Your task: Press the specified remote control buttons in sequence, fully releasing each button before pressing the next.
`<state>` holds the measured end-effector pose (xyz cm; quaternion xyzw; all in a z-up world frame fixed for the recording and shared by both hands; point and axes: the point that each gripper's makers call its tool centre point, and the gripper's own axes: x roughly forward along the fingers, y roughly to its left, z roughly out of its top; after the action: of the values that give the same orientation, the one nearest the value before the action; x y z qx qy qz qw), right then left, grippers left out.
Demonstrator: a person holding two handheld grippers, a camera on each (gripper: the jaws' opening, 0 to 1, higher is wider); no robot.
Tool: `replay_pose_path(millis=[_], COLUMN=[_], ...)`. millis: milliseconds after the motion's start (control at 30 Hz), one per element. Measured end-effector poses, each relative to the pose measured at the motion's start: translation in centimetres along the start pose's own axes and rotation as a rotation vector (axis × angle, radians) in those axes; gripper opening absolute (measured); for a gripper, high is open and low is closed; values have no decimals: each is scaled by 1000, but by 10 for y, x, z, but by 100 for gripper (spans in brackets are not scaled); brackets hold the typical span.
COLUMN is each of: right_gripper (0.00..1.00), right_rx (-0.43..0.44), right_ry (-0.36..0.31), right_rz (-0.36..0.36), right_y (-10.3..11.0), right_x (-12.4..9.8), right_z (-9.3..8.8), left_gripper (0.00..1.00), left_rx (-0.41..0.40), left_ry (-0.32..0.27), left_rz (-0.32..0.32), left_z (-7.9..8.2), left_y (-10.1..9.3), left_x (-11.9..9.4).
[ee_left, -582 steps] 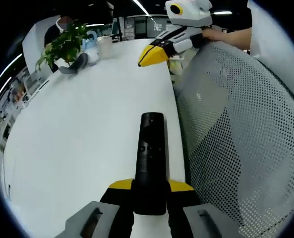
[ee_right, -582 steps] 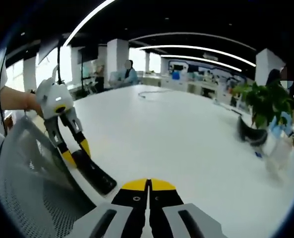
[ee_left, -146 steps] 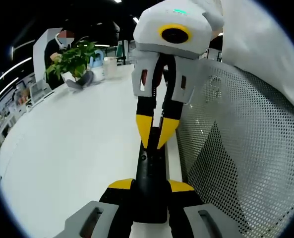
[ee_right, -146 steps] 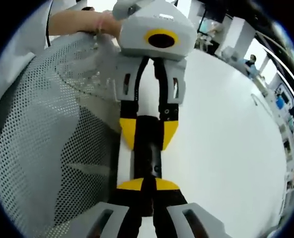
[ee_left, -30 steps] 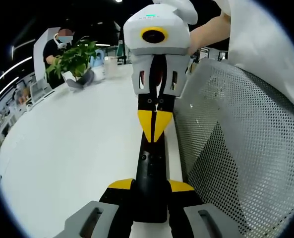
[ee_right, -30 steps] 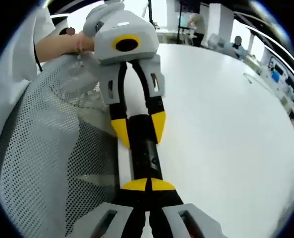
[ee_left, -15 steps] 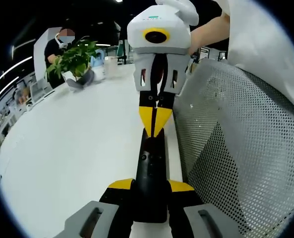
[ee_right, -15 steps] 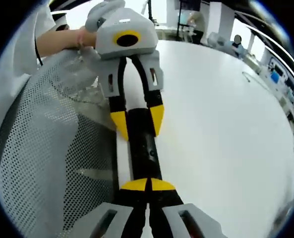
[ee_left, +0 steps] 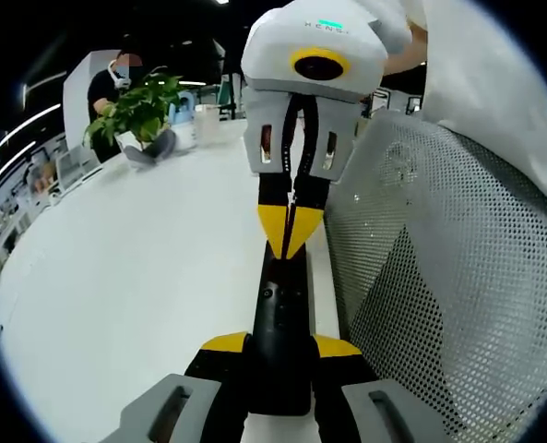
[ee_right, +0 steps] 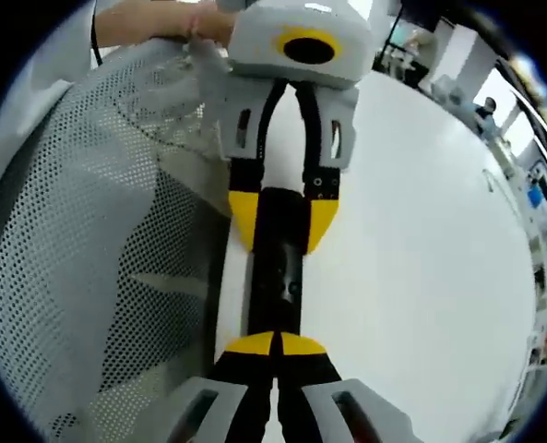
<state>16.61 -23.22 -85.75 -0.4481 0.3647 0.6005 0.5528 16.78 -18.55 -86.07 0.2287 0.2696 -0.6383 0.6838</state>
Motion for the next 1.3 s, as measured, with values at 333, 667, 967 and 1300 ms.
replay_pose_path(millis=[333, 667, 967, 1300], right_gripper=[0, 0, 0, 0], right_rx=[149, 371, 346, 314], right_ry=[-118, -356, -378, -364], right_rz=[-4, -39, -31, -32], right_y=[-3, -3, -2, -3], right_x=[-2, -5, -5, -5], right_z=[0, 3, 5, 7], left_gripper=[25, 25, 25, 25], left_rx=[0, -2, 5, 7], left_ry=[-1, -3, -2, 0], left_rz=[0, 1, 2, 2], left_z=[0, 0, 0, 0], left_y=[0, -1, -1, 0], left_x=[0, 0, 0, 0])
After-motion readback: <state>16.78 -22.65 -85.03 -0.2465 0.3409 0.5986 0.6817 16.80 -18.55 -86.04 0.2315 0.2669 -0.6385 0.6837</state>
